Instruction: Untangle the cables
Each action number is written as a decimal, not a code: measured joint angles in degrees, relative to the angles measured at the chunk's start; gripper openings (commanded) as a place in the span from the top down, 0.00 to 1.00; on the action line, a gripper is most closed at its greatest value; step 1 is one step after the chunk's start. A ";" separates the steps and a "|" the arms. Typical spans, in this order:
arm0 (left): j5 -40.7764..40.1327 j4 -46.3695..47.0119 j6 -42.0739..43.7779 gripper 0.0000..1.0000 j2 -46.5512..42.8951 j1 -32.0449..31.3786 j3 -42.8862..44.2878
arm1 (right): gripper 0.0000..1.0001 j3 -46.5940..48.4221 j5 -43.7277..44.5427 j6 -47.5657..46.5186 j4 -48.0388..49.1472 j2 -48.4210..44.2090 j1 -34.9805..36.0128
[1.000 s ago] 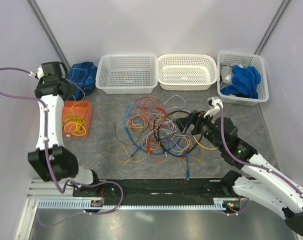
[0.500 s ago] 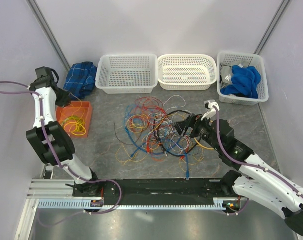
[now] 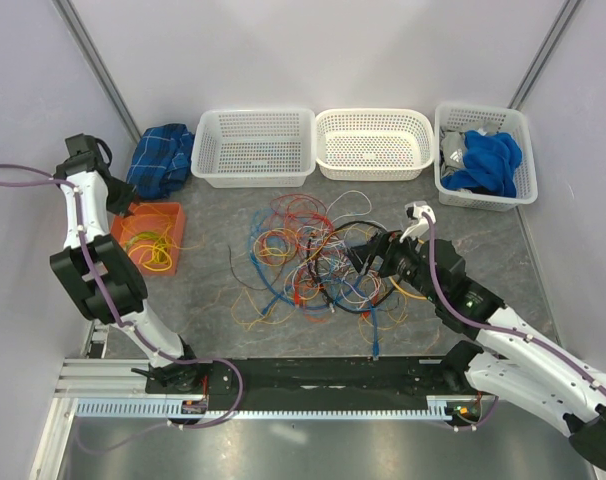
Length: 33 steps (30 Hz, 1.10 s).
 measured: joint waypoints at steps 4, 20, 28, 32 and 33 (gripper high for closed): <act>1.79 0.26 0.00 0.61 -0.68 -0.26 -0.48 | 0.07 -0.13 -0.35 0.24 1.31 0.85 0.00; 0.90 17.94 -1.77 0.01 -35.89 -28.81 -40.19 | 0.09 -2.08 -2.43 2.16 5.57 3.67 0.00; -15.26 21.49 -23.34 0.00 -38.82 -37.64 -47.78 | 0.10 -2.47 -3.61 4.33 6.69 6.05 0.00; -21.81 20.48 -34.86 0.03 -33.00 -38.16 -47.69 | 0.10 -2.47 -3.69 4.96 6.88 6.14 0.00; -23.21 19.45 -37.79 0.03 -30.71 -38.16 -47.52 | 0.10 -2.47 -3.69 5.11 6.88 6.16 0.00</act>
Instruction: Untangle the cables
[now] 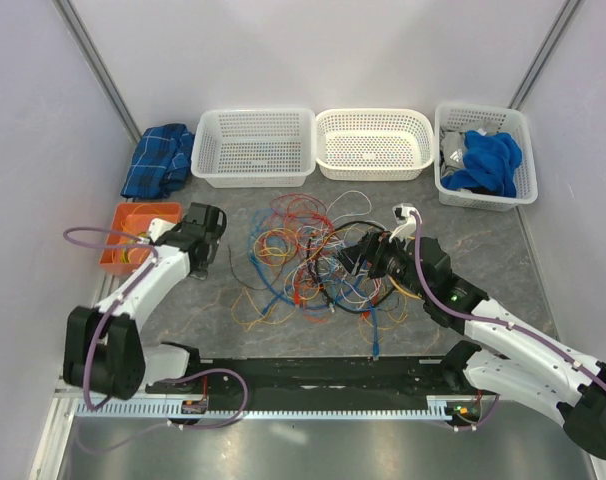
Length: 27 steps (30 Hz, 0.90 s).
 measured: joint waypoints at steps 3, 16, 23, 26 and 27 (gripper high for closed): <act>-2.99 -2.45 -6.40 0.06 6.32 0.00 0.81 | 0.10 0.00 -0.02 0.22 -0.04 0.00 0.00; -10.05 -5.66 -15.37 0.54 18.03 3.08 7.43 | 0.09 0.00 0.70 -0.90 -2.51 -0.04 0.00; -11.50 -5.79 -15.32 0.92 20.79 5.03 8.74 | 0.09 0.00 0.76 -1.33 -2.78 -0.02 0.00; -11.72 -5.77 -15.21 0.96 20.85 5.16 9.07 | 0.09 0.00 0.76 -1.40 -2.78 -0.02 0.00; -11.89 -5.73 -15.04 0.97 20.85 5.16 9.11 | 0.09 0.00 0.76 -1.44 -2.80 -0.02 0.00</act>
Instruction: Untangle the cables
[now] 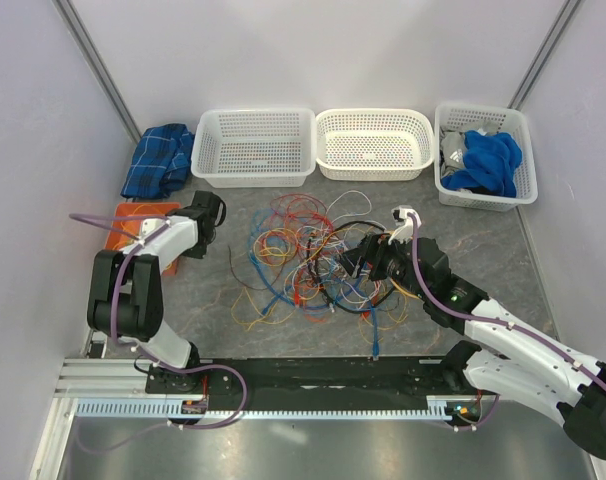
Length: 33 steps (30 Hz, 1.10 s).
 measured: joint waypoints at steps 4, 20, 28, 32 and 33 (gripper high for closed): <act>-0.59 -0.09 1.44 0.95 -2.10 0.04 -0.04 | 0.09 0.00 -0.02 -0.04 -0.02 0.00 0.00; 3.80 2.23 5.90 0.35 -8.04 0.11 -4.87 | 0.09 -1.90 -0.70 0.61 1.42 0.07 0.00; 3.43 4.13 5.60 0.56 -2.64 0.13 -4.96 | 0.09 -2.05 -0.68 0.55 1.27 -0.35 0.00; 3.21 4.94 5.57 0.85 -0.79 0.70 -4.92 | 0.09 -2.12 -0.66 0.35 1.01 -0.33 0.00; 3.19 5.05 5.49 0.94 -0.59 0.87 -4.92 | 0.09 -2.14 -0.57 0.26 1.01 -0.33 0.00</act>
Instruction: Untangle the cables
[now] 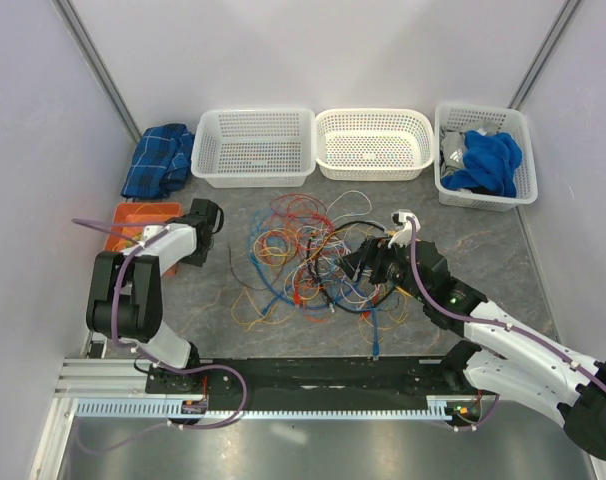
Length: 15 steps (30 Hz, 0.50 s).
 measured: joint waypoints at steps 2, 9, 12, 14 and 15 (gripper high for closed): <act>-0.17 0.00 0.24 0.98 0.04 0.31 0.00 | 0.09 -0.02 0.13 -0.11 0.00 0.00 0.00; 0.79 -1.03 1.57 0.98 -10.45 0.52 -0.90 | 0.09 -0.42 0.17 -0.11 0.22 0.20 0.00; 0.33 -2.32 3.43 0.98 -19.45 0.52 -0.48 | 0.09 -0.66 -0.07 -0.07 0.52 0.68 0.00; 0.11 -3.89 4.98 0.98 -23.78 0.76 0.83 | 0.09 -0.90 -0.20 0.13 0.96 0.79 0.00; 0.04 -4.52 5.75 0.98 -25.20 0.96 1.70 | 0.09 -1.09 -0.33 0.24 1.33 0.79 0.00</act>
